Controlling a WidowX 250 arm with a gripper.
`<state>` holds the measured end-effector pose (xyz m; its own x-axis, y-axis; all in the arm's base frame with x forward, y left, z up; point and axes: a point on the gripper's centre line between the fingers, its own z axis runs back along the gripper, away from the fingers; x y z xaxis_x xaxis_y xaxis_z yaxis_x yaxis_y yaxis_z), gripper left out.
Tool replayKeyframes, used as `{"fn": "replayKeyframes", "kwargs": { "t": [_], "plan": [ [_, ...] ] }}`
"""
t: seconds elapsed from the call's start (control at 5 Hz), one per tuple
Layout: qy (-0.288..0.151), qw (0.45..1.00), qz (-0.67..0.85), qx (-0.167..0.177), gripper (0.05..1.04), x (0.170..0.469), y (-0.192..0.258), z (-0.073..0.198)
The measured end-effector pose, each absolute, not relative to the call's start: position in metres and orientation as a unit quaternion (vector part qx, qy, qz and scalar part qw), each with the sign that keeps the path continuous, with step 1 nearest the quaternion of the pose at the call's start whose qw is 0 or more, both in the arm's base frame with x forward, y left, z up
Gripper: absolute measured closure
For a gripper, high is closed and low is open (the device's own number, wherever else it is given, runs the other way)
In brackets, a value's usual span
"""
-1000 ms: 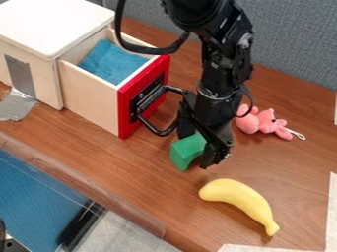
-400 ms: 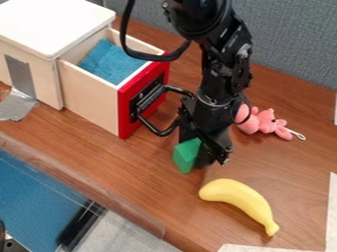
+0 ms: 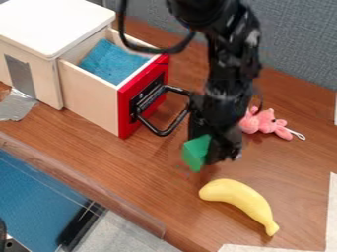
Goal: Take the green object and put it in the drawer
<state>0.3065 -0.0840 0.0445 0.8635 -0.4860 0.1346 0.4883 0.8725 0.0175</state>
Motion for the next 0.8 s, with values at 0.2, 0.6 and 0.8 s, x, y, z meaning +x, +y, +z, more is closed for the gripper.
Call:
{"fn": "replayKeyframes", "kwargs": {
  "t": [0.2, 0.6, 0.8],
  "plan": [
    [-0.082, 0.966, -0.243, -0.027, 0.505, 0.303, -0.087, 0.067],
    [-0.093, 0.982, -0.16, -0.043, 0.505, 0.3, -0.05, 0.106],
    [-0.104, 0.986, -0.122, -0.041, 0.505, 0.3, -0.027, 0.127]
  ]
}}
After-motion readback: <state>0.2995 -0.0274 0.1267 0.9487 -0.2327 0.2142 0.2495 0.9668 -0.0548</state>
